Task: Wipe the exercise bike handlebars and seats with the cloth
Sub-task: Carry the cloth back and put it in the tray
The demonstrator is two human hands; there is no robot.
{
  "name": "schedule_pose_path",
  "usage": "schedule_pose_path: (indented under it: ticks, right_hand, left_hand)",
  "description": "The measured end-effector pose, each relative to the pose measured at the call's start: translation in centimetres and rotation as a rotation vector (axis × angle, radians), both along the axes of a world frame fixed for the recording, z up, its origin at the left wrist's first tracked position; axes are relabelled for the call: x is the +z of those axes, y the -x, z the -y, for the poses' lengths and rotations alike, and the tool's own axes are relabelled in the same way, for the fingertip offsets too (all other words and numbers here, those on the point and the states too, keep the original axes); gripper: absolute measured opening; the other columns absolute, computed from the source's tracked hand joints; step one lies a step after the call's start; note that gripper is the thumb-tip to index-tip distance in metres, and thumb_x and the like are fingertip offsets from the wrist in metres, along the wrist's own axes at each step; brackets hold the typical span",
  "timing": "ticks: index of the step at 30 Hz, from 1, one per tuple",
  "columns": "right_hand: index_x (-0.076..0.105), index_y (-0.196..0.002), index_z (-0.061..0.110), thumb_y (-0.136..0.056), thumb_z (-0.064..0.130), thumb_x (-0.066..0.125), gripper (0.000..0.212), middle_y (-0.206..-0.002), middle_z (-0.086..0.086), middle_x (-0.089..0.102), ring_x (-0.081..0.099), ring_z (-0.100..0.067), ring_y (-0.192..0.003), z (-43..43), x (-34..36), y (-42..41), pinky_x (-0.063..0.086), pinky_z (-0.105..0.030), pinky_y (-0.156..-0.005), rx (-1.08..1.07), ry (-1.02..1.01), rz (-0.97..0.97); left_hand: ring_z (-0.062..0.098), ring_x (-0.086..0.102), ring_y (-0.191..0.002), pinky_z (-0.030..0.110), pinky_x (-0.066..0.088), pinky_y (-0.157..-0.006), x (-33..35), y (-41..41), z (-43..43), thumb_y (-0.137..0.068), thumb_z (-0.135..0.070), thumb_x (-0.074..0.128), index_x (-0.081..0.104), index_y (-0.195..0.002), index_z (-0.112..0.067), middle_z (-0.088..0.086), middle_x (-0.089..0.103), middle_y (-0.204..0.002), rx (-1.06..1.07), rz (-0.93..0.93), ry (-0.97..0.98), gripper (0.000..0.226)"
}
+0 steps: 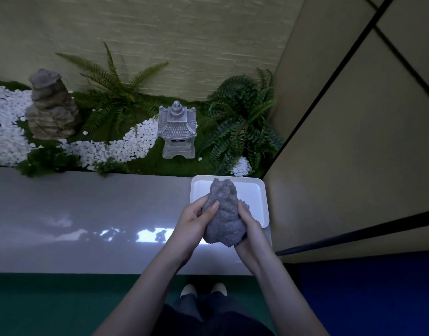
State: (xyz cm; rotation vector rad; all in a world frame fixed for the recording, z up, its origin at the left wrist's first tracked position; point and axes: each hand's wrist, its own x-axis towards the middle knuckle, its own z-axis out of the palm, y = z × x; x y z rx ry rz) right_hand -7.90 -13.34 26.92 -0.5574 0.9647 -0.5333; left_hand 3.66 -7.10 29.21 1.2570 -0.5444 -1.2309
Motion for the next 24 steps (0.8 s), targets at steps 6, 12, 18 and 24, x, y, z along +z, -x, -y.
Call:
schedule_pose_path:
  ticks: [6, 12, 18, 24]
  right_hand:
    - [0.063, -0.116, 0.009, -0.095, 0.027, 0.056, 0.028, -0.11, -0.01, 0.071, 0.069, -0.024, -0.101, 0.7, -0.4, 0.1, 0.056, -0.039, -0.082, -0.142, 0.234, -0.167]
    - [0.054, -0.111, 0.015, -0.099, 0.022, 0.05, 0.014, -0.106, 0.0, 0.067, 0.067, -0.014, -0.097, 1.1, -0.1, 0.2, 0.055, -0.026, -0.077, -0.097, 0.587, -0.334]
    - [0.047, -0.097, 0.025, -0.099, 0.024, 0.049, 0.003, -0.096, 0.009, 0.063, 0.063, 0.004, -0.082, 1.7, -0.8, 0.4, 0.052, -0.018, -0.069, -0.005, 0.709, -0.44]
    - [0.038, -0.085, 0.017, -0.099, 0.016, 0.049, 0.018, -0.072, 0.007, 0.049, 0.05, 0.005, -0.061, 2.8, -2.5, 0.5, 0.038, -0.014, -0.057, -0.081, 0.805, -0.589]
  left_hand:
    - [0.018, 0.069, -0.095, 0.026, 0.056, -0.074, -1.0, -0.1, 0.6, -0.095, -0.013, 0.05, 0.064, -0.108, -0.012, 0.002, 0.074, -0.101, 0.035, -0.018, -0.067, 0.019]
    - [0.024, 0.069, -0.097, 0.034, 0.055, -0.078, -2.2, 0.5, 1.3, -0.085, -0.034, 0.061, 0.068, -0.107, -0.003, 0.01, 0.073, -0.103, 0.043, -0.124, -0.218, 0.038]
    - [0.021, 0.07, -0.088, 0.036, 0.056, -0.075, -3.3, 1.7, 2.7, -0.094, -0.028, 0.056, 0.065, -0.1, -0.005, 0.009, 0.072, -0.095, 0.221, 0.078, -0.276, 0.025]
    - [0.014, 0.059, -0.073, 0.027, 0.046, -0.06, -5.2, 2.9, 4.0, -0.097, -0.029, 0.048, 0.05, -0.091, -0.011, 0.0, 0.061, -0.078, 0.287, 0.443, -0.279, 0.019]
